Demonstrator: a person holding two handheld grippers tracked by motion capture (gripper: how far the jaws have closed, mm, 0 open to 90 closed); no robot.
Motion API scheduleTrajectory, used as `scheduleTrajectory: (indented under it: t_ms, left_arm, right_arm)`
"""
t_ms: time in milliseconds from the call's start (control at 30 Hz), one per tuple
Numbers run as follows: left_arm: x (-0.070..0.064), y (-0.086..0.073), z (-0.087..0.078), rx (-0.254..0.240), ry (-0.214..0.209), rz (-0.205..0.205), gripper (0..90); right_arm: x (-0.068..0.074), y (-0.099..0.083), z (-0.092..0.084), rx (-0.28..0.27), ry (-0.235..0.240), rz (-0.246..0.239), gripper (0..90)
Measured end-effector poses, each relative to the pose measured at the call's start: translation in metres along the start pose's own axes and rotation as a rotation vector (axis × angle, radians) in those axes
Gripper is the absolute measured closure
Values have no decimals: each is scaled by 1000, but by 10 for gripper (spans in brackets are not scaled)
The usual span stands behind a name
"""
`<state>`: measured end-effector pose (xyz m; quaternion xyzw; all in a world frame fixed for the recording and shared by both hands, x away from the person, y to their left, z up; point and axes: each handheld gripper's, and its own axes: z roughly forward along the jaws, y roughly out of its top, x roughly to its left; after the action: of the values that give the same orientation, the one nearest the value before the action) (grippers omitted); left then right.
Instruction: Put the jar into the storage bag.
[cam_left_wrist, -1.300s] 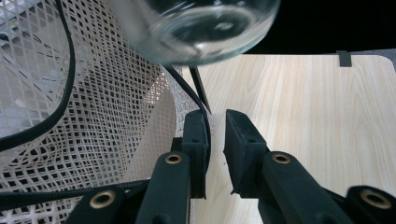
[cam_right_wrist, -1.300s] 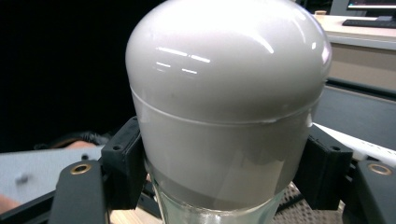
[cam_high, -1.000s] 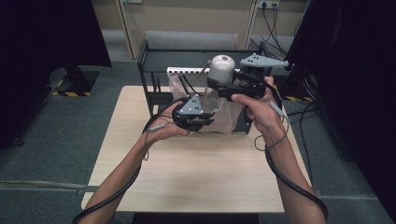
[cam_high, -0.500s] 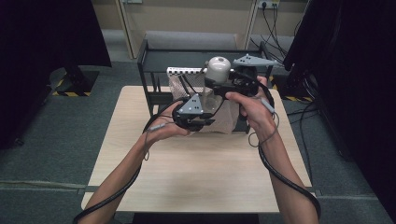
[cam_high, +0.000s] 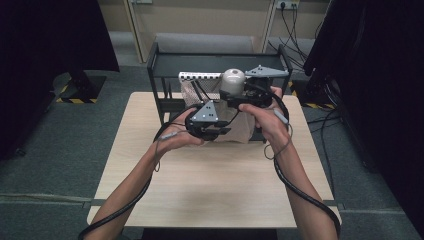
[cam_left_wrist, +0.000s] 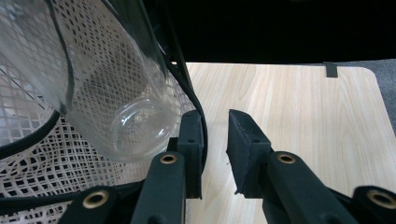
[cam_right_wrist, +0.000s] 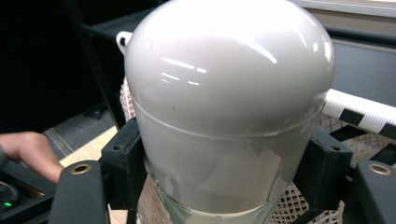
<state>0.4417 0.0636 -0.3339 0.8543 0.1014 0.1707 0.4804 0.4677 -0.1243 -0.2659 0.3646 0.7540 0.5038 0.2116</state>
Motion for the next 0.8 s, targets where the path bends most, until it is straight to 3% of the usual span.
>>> scheduleTrajectory:
  t_ms: [433, 800]
  left_arm:
    - [1, -1, 0, -6, -5, -9, 746]
    - [1, 0, 2, -2, -5, -13, 737]
  right_arm:
    - [-3, -18, 16, 84, -40, -26, 295]
    - [0, -31, 30, 181, -69, -79, 295]
